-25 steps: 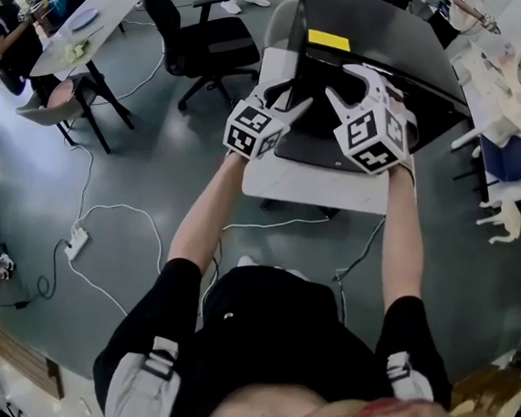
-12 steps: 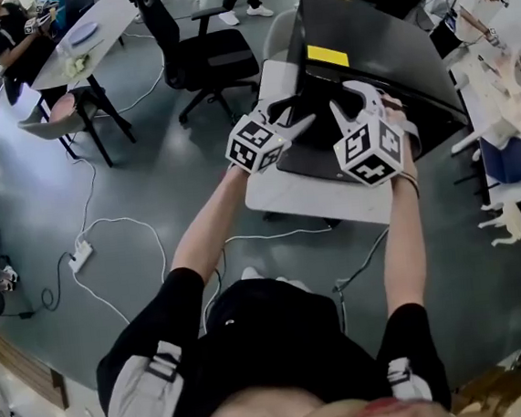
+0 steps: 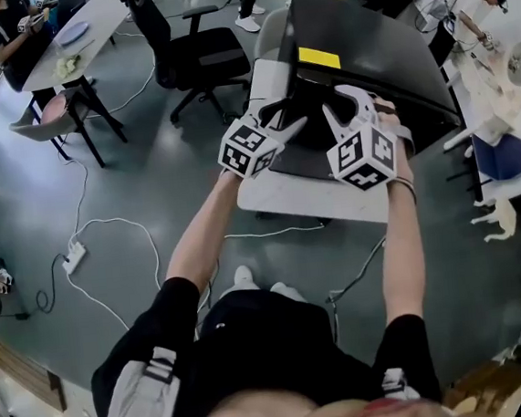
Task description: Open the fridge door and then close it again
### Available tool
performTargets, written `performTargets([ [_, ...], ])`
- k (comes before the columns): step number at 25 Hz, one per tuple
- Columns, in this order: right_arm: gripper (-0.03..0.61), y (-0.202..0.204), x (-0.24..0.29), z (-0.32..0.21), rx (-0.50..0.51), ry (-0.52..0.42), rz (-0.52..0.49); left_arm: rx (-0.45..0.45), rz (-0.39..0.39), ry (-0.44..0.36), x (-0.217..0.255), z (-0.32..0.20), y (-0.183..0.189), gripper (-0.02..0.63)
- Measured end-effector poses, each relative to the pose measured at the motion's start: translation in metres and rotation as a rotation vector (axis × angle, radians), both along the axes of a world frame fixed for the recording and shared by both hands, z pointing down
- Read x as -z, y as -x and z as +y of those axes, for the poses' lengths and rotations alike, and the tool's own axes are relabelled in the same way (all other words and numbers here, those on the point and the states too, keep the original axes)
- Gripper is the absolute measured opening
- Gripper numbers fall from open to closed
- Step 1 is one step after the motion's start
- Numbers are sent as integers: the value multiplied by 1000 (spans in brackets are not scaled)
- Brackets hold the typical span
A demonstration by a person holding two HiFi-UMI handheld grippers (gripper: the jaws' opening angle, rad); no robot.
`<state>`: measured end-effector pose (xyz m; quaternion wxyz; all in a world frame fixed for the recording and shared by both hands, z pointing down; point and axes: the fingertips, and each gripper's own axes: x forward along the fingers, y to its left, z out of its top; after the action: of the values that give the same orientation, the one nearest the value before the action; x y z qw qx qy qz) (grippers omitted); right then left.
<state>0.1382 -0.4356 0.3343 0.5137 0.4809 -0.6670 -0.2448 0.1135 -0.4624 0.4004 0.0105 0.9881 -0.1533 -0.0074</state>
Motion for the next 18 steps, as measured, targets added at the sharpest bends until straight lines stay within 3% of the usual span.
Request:
performTargets([
  [8,94,-3,-2,12,56,3,48,32,-26,11,-1,11,-2,206],
  [11,97,0,-4,32,102,-8,55,50,-25,9,-2,33,4,201],
  [18,104,14,3,99,255,-60,77,183,-1,-17,5,111,23,201],
])
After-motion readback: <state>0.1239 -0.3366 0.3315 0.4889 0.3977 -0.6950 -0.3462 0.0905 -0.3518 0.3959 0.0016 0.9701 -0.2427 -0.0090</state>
